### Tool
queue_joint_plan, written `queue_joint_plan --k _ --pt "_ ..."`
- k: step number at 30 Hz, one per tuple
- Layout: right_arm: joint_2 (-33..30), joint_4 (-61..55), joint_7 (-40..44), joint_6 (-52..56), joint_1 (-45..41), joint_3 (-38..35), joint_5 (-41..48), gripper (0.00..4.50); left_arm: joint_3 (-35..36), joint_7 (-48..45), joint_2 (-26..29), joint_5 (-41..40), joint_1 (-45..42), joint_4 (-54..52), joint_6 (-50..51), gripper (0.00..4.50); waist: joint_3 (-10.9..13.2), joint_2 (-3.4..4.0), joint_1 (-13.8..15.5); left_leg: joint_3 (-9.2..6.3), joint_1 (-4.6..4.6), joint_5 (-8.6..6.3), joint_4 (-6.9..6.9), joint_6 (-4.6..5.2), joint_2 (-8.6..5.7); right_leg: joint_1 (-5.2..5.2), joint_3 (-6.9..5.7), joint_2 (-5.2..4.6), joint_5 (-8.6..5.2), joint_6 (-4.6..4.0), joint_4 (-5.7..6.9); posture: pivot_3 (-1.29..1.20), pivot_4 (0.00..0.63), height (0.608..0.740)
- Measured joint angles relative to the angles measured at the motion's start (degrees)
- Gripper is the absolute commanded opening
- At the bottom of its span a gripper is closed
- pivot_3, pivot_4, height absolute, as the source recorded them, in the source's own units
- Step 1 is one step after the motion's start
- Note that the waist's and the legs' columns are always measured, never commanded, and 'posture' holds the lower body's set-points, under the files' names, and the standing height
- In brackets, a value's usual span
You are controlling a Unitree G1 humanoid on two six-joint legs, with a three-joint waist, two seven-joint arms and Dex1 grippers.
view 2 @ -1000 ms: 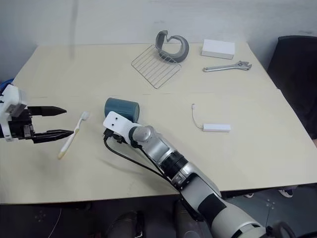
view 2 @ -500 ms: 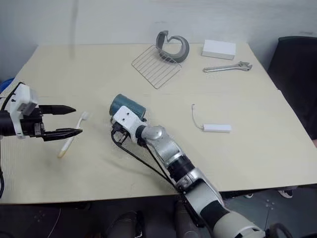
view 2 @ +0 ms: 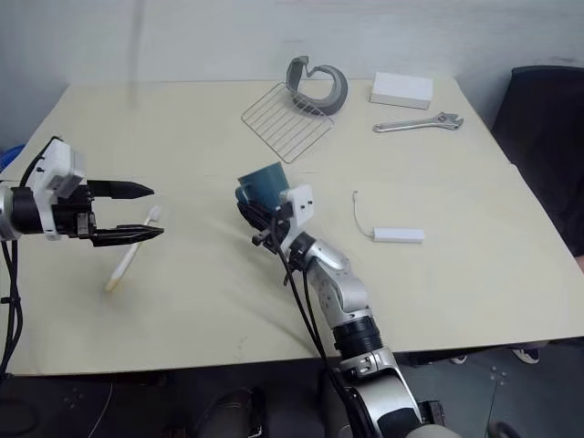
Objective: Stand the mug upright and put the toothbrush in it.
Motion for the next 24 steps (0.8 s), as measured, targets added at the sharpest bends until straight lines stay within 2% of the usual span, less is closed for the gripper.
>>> queue_joint_plan --k 4,7,18,24 --pt "0.2 -0.8 0.8 -1.2 1.7 0.4 0.1 0.03 -1.3 -0.3 -1.5 -0.3 -0.7 -1.4 1.9 4.5 0.0 -0.01 0.1 -0.04 0.0 0.0 0.04 0.0 0.0 0.01 0.01 0.0 0.01 0.01 0.02 0.0 0.15 0.74" --pt "0.3 -2.4 1.4 -0.5 3.7 0.7 0.4 0.74 -2.2 -0.4 -2.3 -0.9 -1.4 -3.6 2.8 4.5 0.0 -0.01 0.2 -0.07 0.01 0.0 0.05 0.0 0.0 0.01 0.02 -0.01 0.01 0.01 0.05 0.0 0.15 0.74" --pt "-2.9 -10.4 1.6 4.2 8.4 1.2 0.9 4.48 -2.9 -1.0 -3.1 -1.1 -2.7 -4.3 3.2 4.5 0.0 -0.01 0.3 -0.1 0.02 0.02 0.06 -0.01 -0.02 0.01 0.03 0.0 0.0 0.01 0.05 0.0 0.15 0.74" --pt "-11.9 -17.1 1.2 8.4 11.0 6.7 -5.1 4.48 -3.4 -1.4 -3.9 -1.1 -3.1 -4.3 3.0 4.5 0.0 -0.02 0.4 -0.09 0.02 0.02 0.11 0.0 -0.05 0.02 0.03 0.01 0.0 0.01 0.05 0.0 0.15 0.74"
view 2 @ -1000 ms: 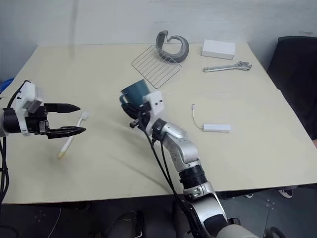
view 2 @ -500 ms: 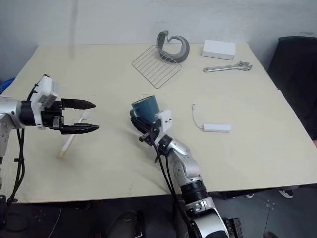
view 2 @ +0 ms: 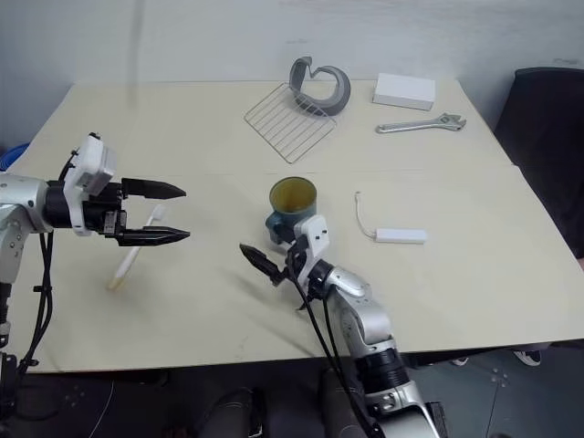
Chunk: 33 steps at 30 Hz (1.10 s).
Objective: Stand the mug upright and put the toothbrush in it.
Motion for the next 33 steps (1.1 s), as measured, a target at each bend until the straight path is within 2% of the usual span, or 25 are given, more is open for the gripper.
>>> queue_joint_plan --k 5,9,13,16,19,20,23,26,33 --pt "-7.1 -7.3 -2.7 5.4 3.6 2.4 -5.4 4.48 -0.4 0.2 -0.6 0.0 0.2 -0.1 -0.5 4.5 0.0 0.0 0.1 0.02 -0.01 0.0 0.03 0.01 0.0 0.0 0.0 0.01 0.0 0.0 0.02 0.0 0.15 0.74" --pt "-15.8 -18.1 -3.3 14.8 7.1 -0.6 -5.6 4.48 1.5 2.4 -0.5 0.0 3.6 -0.3 -0.3 4.5 0.0 -0.01 0.4 -0.03 0.0 0.0 0.04 0.02 0.0 -0.01 0.05 0.02 0.0 0.0 0.0 0.0 0.15 0.74" --pt "-25.2 -29.7 -2.0 23.3 10.0 -10.1 -0.9 4.48 7.2 6.0 1.6 0.0 9.8 -0.9 1.0 4.5 0.0 -0.05 0.7 -0.06 0.02 -0.01 0.04 0.03 0.03 -0.01 0.05 0.03 -0.01 0.0 -0.01 0.0 0.15 0.74" --pt "-32.3 -38.3 2.2 29.8 9.3 -20.3 8.5 4.48 12.0 11.9 2.9 0.9 13.6 -1.4 3.9 4.5 0.1 -0.07 1.3 -0.07 0.15 0.0 0.03 0.05 0.03 0.13 -0.01 0.05 -0.01 -0.01 -0.07 0.0 0.15 0.74" --pt "-37.5 -43.5 5.7 34.7 6.5 -26.5 18.7 4.48 12.9 18.9 3.9 4.0 15.2 -0.3 7.9 4.5 0.1 -0.15 1.5 -0.09 0.63 0.0 -0.14 0.06 0.03 0.7 -0.11 0.05 -0.03 -0.04 -0.39 0.0 0.15 0.74" --pt "-38.7 -44.5 6.3 36.0 5.3 -27.9 21.2 4.48 12.9 21.0 3.9 5.1 15.4 0.5 8.7 4.5 0.2 -0.19 1.6 -0.09 0.89 -0.01 -0.3 0.07 0.04 0.92 -0.11 0.03 -0.05 -0.07 -0.56 0.0 0.15 0.74" --pt "-43.8 -45.2 7.4 38.7 2.1 -29.7 26.2 4.48 10.4 27.7 3.0 9.5 14.3 4.1 10.0 4.5 0.1 -0.22 2.1 -0.13 0.92 -0.01 -0.4 0.11 0.02 1.01 -0.05 -0.06 -0.11 -0.18 -0.87 0.0 0.15 0.74" --pt "-48.0 -44.3 9.1 39.5 0.2 -30.6 29.4 4.48 6.9 33.7 -1.2 12.0 10.9 7.3 15.8 4.5 0.1 -0.27 2.9 -0.11 0.74 -0.12 -0.33 0.29 -0.01 0.98 -0.02 -0.09 0.08 0.15 -1.01 0.0 0.15 0.74" --pt "-50.6 -42.2 12.8 37.7 -1.7 -31.8 34.1 4.48 -0.4 35.9 -7.4 14.7 1.7 14.2 17.0 4.5 0.0 -0.41 4.0 -0.04 0.53 -0.29 -0.23 0.43 -0.06 0.95 -0.08 -0.12 0.11 0.21 -1.14 0.0 0.15 0.74"
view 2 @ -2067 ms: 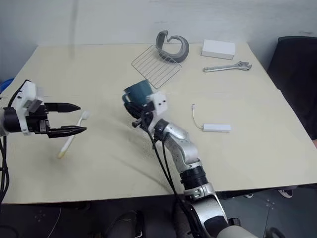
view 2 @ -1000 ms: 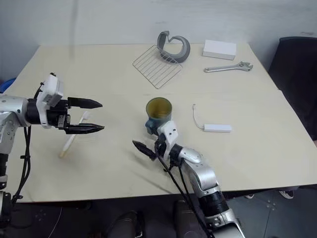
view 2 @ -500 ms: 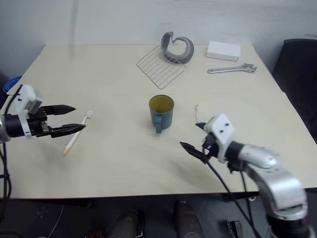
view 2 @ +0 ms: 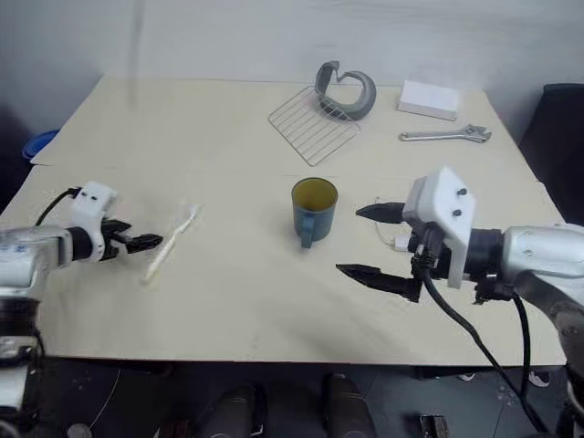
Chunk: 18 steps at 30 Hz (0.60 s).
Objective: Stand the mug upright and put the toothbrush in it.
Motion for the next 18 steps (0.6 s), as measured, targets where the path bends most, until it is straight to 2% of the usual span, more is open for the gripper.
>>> queue_joint_plan --k 7,13,15,18 --pt "-0.3 -0.5 -1.0 -1.9 0.6 0.5 0.2 4.48 -4.0 -2.1 -0.8 2.9 -4.9 5.9 -3.5 4.5 0.0 0.0 0.1 0.0 0.08 0.02 0.06 -0.03 0.04 0.0 0.0 0.02 0.0 -0.01 0.12 0.0 0.15 0.74" --pt "-0.3 -1.0 -2.8 -2.4 2.9 0.5 0.2 4.48 -2.3 -3.4 1.9 2.8 -5.0 5.7 -2.4 4.5 0.0 0.0 0.1 -0.04 0.06 0.02 0.05 -0.03 0.05 -0.01 0.04 0.0 0.0 -0.01 0.11 0.0 0.15 0.74" --pt "-0.6 -1.0 -2.9 -3.0 3.4 0.5 0.1 4.48 -1.1 -4.0 2.2 1.4 -5.0 3.4 0.7 4.5 0.0 0.0 0.2 -0.04 0.03 0.01 0.06 -0.02 0.04 -0.01 0.01 0.0 0.0 -0.01 0.1 0.0 0.15 0.74" --pt "-1.2 -1.1 -2.9 -3.5 4.4 0.4 0.2 4.48 0.2 -5.9 2.2 -4.1 -5.1 -8.2 11.2 4.5 0.0 -0.01 0.4 -0.04 -0.19 0.01 0.23 -0.02 0.04 -0.02 -0.08 -0.01 0.01 0.01 0.1 0.0 0.15 0.74"
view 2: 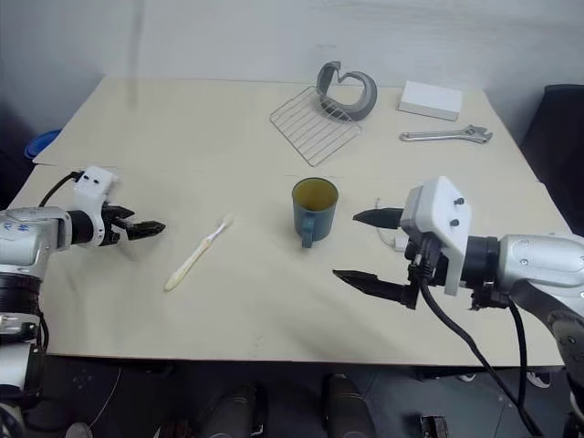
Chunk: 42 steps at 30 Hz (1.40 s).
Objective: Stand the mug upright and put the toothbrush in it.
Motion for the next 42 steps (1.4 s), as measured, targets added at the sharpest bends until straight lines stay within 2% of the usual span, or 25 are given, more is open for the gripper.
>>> queue_joint_plan --k 4,6,10,16,19,24,27,31,36,42 --pt "-0.8 -0.7 0.2 -1.3 2.0 0.0 -0.6 4.48 -1.4 -1.0 0.1 -4.7 2.1 -15.2 9.5 4.5 0.0 0.01 -0.1 -0.03 0.03 -0.03 0.04 0.05 -0.06 0.01 0.12 -0.02 0.03 0.05 -0.02 0.0 0.15 0.74" --pt "-0.9 -0.8 0.2 -1.8 2.8 0.0 -1.1 4.48 -3.8 -0.7 -1.2 -6.4 3.8 -19.3 13.0 4.5 0.0 0.01 -0.3 -0.03 0.12 -0.03 0.05 0.07 -0.05 0.01 0.21 0.03 0.04 0.08 0.02 0.0 0.15 0.74" --pt "-0.9 -1.2 -0.4 -2.3 2.8 0.0 -1.3 4.48 -10.4 3.1 -4.2 -4.7 5.7 -20.0 13.8 4.5 0.0 0.01 -0.4 -0.03 0.24 0.05 0.04 0.07 0.0 0.03 0.23 0.12 0.02 0.03 0.04 0.0 0.15 0.74" --pt "-0.9 -2.3 -2.0 -2.3 4.2 -0.3 -0.1 4.48 -12.1 7.1 -8.6 -1.7 2.9 -15.5 11.1 4.5 0.0 0.02 -0.1 -0.05 0.53 0.07 -0.01 0.08 -0.05 0.37 0.21 0.04 -0.06 -0.11 -0.04 0.0 0.15 0.74" --pt "-1.4 -2.7 -2.6 -2.3 4.6 -0.6 0.1 4.5 -12.2 7.7 -10.7 -1.3 1.9 -13.4 9.8 3.93 0.0 0.03 0.0 -0.09 0.6 0.07 0.01 0.08 -0.1 0.56 0.19 0.0 -0.07 -0.13 -0.09 0.0 0.15 0.74" --pt "-2.3 -3.0 -3.4 -2.2 5.4 -3.1 1.3 4.5 -12.1 7.9 -11.3 -0.2 1.2 -10.7 8.4 2.47 0.0 0.04 0.0 -0.23 0.71 0.05 -0.03 0.11 -0.08 0.8 0.13 -0.06 -0.18 -0.33 -0.25 0.0 0.15 0.74" --pt "-2.6 -3.1 -3.7 -2.3 5.7 -3.4 1.4 4.5 -12.0 8.2 -11.4 0.6 0.9 -9.1 7.3 1.44 0.0 0.05 0.0 -0.25 0.71 0.04 -0.04 0.12 -0.07 0.8 0.14 -0.09 -0.18 -0.33 -0.27 0.0 0.15 0.74" --pt "-2.7 -3.1 -3.7 -2.3 5.7 -3.5 1.6 4.5 -11.4 8.4 -11.9 0.7 0.6 -8.0 7.1 0.4 0.0 0.05 0.0 -0.26 0.71 0.04 -0.04 0.13 -0.06 0.81 0.13 -0.09 -0.17 -0.32 -0.28 0.0 0.15 0.74" --pt "-2.9 -3.0 -3.7 -2.3 5.7 -3.5 1.9 4.5 -9.1 9.1 -13.4 0.5 0.6 -7.3 7.7 0.4 0.0 0.05 0.0 -0.26 0.7 0.03 -0.06 0.14 -0.05 0.81 0.13 -0.11 -0.17 -0.31 -0.31 0.0 0.15 0.74" --pt "-2.9 -3.0 -4.3 -2.3 6.0 -4.3 2.0 4.5 1.2 13.2 -23.0 -2.2 -4.1 0.1 -0.4 0.4 0.0 -0.04 0.2 -0.38 0.49 0.04 0.02 0.17 -0.05 0.79 0.02 -0.12 -0.04 -0.09 -0.39 0.0 0.15 0.74"
